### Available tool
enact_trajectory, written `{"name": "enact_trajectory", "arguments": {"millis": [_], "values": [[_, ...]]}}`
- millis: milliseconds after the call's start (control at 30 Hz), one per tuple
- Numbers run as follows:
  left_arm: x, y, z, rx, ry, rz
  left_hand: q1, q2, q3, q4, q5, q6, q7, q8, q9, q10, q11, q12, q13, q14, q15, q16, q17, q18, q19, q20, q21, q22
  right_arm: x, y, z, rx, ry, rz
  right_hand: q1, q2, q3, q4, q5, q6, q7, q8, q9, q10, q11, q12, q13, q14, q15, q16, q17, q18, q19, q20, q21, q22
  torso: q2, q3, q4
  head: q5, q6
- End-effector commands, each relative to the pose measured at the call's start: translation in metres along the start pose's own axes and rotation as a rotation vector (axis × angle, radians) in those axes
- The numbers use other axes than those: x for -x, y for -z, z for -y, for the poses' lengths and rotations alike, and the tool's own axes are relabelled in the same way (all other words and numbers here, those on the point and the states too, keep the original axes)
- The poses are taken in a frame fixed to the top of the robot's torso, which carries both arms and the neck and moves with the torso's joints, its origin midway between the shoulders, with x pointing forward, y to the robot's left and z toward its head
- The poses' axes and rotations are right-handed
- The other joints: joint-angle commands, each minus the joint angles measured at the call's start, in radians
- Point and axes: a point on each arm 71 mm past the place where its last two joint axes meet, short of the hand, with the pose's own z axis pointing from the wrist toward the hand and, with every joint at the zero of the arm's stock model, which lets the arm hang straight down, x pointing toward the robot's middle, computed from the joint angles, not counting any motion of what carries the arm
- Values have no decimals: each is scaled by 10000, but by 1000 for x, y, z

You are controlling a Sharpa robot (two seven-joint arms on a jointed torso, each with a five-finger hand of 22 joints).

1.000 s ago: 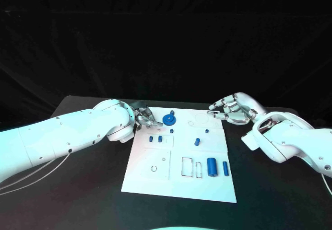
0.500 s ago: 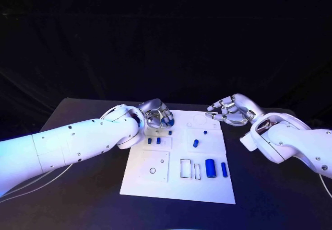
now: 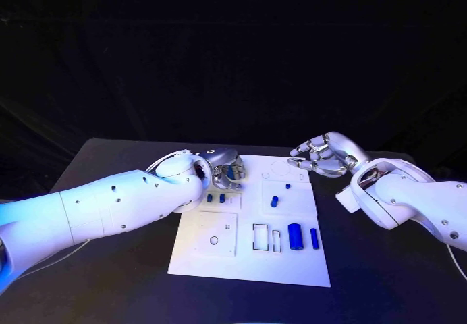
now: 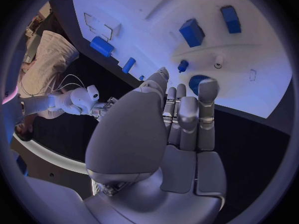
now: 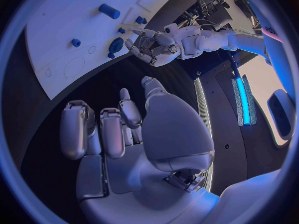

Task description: Assemble the parts on the task board

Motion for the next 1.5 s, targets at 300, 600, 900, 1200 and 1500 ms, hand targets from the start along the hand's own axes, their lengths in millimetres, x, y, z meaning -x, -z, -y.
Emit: {"name": "enact_trajectory", "arguments": {"millis": [300,600,900,1200,1500], "values": [[-8,-9,-1,142,-998,-540,167,117,234,-79,44,308,1,-129,-226,298,-11,-262,-313,236,-16,467,232,-271,375,-24,643,768,-2,0,-1,131,20,-129,-9,84,-86,0,46,-55,-2,59,14,-72,28,-27,-7,459,-83,-66,318,153,-78,-9,-36,1220,1,7,3,-2,-16],[-11,-14,0,137,-936,-413,278,260,607,-106,53,527,-2,-216,-378,672,-65,-429,-519,291,-69,652,284,-316,453,-53,902,1080,-3,0,-1,146,12,-150,-9,84,-86,0,46,-55,-2,59,14,-72,28,-27,-7,459,-83,-66,318,153,-78,-9,-36,1220,-5,11,-8,1,-24],[-12,-17,1,117,-817,-489,257,257,888,-108,45,698,-26,-303,-493,1018,-127,-574,-655,364,-109,811,343,-378,613,-90,1200,1460,-4,-1,-2,153,6,-178,-8,97,-90,8,48,-55,-2,64,18,-59,27,-20,2,456,-84,-78,310,156,-86,-10,-57,1210,-7,12,4,-12,-16],[-15,-19,1,218,-863,-821,252,269,1139,-195,40,927,-59,-348,-576,1285,-170,-727,-759,412,-149,938,370,-423,712,-118,1419,1735,-4,-1,-2,161,1,-199,-8,97,-90,8,48,-55,-2,64,18,-59,27,-20,2,456,-84,-78,310,156,-86,-10,-57,1210,-7,8,-4,-18,-16],[-19,-21,2,232,-931,-1103,243,296,1308,-301,37,1106,-87,-377,-626,1501,-212,-837,-809,443,-184,1011,360,-460,797,-139,1586,1951,-5,-1,-2,166,-4,-218,-7,104,-91,11,49,-50,-4,68,21,-42,25,-4,18,459,-85,-75,318,153,-78,-10,-48,1216,-5,8,-5,-27,-34]]}}
